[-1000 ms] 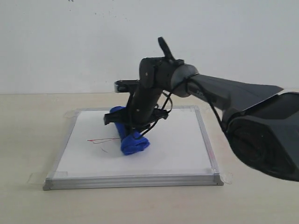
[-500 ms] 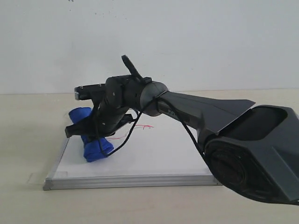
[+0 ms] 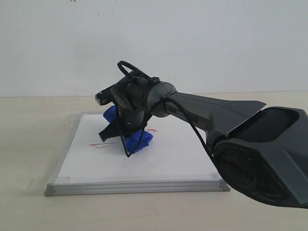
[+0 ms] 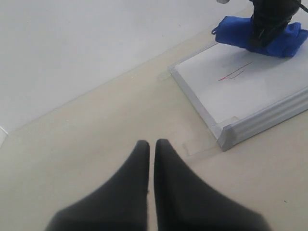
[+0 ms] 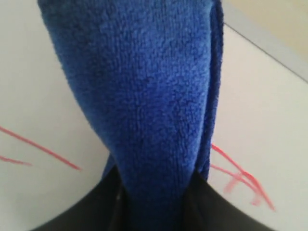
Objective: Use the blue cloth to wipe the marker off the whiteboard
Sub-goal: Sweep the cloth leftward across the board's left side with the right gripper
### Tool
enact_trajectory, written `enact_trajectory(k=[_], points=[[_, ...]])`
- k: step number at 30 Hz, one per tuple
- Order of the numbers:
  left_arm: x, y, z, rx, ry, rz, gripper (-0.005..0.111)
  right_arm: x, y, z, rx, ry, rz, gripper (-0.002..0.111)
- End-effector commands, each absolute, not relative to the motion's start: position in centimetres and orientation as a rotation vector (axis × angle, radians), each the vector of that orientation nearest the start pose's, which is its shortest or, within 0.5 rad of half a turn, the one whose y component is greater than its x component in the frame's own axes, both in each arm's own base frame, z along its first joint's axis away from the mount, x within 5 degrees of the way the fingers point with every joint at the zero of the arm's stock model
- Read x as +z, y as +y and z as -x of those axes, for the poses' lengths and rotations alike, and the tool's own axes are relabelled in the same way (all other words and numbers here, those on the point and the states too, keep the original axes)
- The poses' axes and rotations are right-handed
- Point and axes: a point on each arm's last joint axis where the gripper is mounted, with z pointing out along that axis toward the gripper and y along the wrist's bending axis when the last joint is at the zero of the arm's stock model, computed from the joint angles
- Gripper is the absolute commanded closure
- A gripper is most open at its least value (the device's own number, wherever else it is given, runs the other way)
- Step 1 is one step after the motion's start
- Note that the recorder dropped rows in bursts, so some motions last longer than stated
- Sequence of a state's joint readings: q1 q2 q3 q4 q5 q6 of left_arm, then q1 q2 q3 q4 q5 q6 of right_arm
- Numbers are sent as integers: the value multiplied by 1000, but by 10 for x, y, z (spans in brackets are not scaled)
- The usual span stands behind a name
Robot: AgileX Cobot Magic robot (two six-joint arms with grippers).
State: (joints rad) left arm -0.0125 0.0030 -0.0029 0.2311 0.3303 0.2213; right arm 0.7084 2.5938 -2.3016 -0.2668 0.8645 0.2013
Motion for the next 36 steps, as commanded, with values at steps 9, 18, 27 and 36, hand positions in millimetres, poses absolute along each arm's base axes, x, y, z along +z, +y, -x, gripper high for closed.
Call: enact_trajectory(k=[9, 18, 27, 36], points=[[184, 6, -54, 375, 1784, -358, 103, 101, 402, -400, 445, 2393, 987, 108], [184, 6, -54, 375, 1784, -358, 103, 98, 349, -443, 278, 2536, 578, 108], [184, 6, -54, 375, 1784, -358, 103, 106, 394, -417, 475, 2345, 823, 108], [184, 6, -54, 375, 1784, -358, 103, 105, 407, -403, 332, 2169, 1197, 108]])
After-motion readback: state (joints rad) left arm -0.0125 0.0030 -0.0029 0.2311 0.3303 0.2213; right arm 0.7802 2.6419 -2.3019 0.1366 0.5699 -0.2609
